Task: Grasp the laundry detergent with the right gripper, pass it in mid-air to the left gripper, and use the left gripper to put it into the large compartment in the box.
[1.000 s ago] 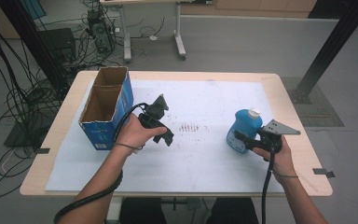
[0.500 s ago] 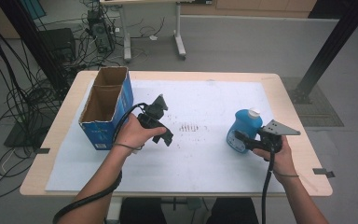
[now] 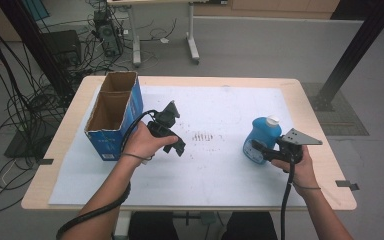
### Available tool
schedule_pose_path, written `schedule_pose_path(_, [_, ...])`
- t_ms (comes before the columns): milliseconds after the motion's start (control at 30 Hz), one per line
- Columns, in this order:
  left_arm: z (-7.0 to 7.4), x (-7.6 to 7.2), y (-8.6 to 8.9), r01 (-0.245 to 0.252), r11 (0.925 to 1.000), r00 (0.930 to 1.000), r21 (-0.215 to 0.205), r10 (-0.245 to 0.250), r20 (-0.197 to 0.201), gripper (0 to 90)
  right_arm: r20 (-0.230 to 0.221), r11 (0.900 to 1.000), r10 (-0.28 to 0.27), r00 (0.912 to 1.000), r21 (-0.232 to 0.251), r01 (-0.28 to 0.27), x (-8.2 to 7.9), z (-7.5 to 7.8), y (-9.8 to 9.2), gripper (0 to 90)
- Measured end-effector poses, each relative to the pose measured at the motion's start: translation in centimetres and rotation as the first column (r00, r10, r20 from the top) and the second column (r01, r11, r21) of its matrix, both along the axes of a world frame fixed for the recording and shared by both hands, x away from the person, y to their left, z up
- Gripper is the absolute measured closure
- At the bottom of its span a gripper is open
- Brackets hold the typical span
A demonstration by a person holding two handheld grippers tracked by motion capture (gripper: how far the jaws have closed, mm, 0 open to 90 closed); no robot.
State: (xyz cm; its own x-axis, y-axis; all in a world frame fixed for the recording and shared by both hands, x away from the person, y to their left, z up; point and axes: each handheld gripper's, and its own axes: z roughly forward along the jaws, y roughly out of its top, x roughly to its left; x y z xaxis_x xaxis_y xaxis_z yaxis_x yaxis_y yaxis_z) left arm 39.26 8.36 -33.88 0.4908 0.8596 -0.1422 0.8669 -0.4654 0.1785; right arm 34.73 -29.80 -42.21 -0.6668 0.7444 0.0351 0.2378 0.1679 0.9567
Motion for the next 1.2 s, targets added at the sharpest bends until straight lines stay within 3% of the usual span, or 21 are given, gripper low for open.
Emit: schedule_pose_path(1200, [-0.26, 0.12, 0.25, -0.011, 0.9999, 0.9999, -0.008, 0.011, 0.007, 10.2, -0.003, 1.000, 0.010, 0.9999, -0.005, -0.010, 0.11, 0.07, -0.05, 43.9])
